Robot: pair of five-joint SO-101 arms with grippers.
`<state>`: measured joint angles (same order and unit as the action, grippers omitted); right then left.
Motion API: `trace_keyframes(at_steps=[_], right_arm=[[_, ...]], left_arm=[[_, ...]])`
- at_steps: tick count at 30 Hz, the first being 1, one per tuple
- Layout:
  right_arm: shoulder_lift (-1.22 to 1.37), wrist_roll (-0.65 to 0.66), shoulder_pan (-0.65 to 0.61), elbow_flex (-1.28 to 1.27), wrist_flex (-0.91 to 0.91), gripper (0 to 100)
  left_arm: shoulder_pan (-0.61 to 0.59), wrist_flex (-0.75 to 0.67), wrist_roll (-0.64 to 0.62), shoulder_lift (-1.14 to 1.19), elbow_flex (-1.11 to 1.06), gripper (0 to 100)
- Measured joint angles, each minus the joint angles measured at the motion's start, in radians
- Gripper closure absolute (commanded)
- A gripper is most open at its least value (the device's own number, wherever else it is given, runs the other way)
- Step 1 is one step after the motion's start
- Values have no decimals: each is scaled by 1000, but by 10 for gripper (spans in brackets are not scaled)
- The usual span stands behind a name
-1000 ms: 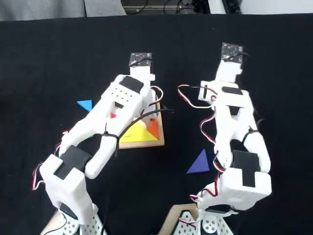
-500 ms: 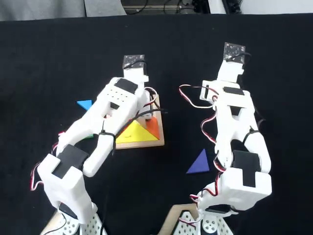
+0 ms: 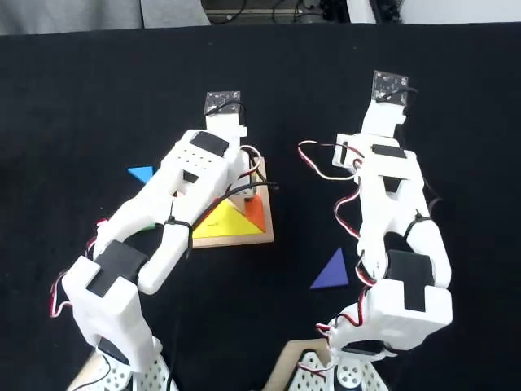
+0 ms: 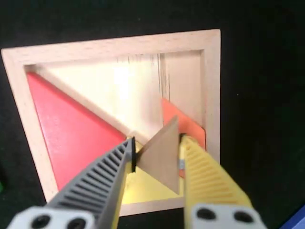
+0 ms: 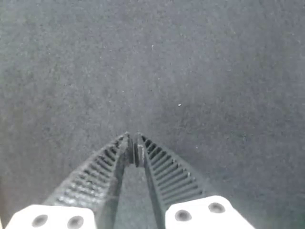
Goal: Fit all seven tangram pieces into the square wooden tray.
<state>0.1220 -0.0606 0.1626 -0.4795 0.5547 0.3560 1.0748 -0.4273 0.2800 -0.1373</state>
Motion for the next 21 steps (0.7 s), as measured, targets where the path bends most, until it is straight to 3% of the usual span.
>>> trace_keyframes(at_steps=[11, 21], right_arm=[[0, 0, 0, 0, 0, 986], [0, 0, 0, 0, 0, 986]], left_arm=[[0, -6, 8, 0, 0, 791], [-58, -247, 8, 23, -32, 791]])
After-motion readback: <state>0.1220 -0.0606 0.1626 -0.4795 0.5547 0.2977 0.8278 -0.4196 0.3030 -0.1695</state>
